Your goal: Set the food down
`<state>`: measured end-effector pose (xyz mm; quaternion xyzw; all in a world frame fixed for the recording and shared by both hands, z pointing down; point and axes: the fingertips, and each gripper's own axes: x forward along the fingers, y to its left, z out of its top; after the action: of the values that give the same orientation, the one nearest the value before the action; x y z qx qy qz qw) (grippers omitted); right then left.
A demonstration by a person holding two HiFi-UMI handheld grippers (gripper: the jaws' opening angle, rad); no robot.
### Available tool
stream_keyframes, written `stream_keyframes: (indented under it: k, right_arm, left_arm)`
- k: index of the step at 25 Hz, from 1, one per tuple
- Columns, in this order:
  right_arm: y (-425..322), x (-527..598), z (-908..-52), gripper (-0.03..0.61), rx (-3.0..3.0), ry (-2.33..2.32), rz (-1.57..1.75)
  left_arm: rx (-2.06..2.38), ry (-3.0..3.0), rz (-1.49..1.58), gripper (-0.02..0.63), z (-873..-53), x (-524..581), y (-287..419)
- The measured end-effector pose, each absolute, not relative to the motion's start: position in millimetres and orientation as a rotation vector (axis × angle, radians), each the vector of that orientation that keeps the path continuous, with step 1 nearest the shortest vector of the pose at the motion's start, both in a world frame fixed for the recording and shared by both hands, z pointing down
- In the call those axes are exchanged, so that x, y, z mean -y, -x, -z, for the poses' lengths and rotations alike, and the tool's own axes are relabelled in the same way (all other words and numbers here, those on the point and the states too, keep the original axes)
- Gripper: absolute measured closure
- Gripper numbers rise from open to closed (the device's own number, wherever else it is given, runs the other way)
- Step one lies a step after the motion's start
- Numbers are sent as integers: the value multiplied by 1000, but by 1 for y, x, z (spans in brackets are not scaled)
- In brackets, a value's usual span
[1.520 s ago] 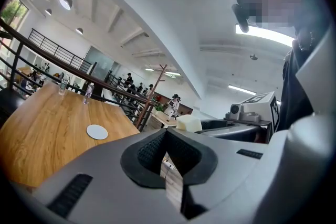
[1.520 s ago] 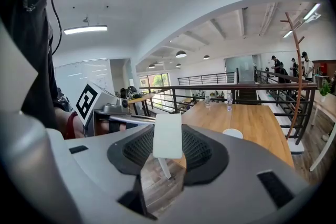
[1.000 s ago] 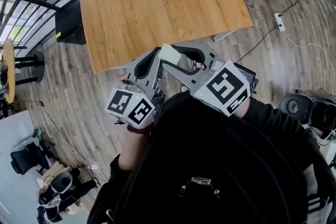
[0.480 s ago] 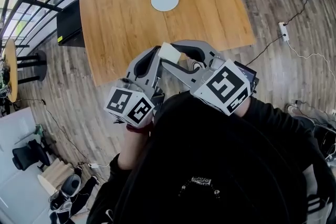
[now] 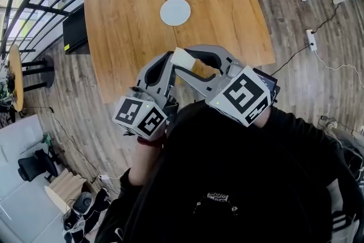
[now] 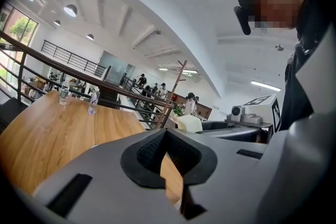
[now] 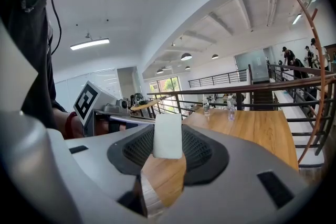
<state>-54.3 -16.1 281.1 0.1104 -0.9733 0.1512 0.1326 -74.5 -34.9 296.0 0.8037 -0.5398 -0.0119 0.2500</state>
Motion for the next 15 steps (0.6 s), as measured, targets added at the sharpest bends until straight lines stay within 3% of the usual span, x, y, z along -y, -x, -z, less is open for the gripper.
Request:
stream_keyframes:
  k: [15]
  right_arm:
    - [66,53,-304,405,2789,-267,-538]
  left_arm:
    - [1471,-2130,-38,611,-319,70,86]
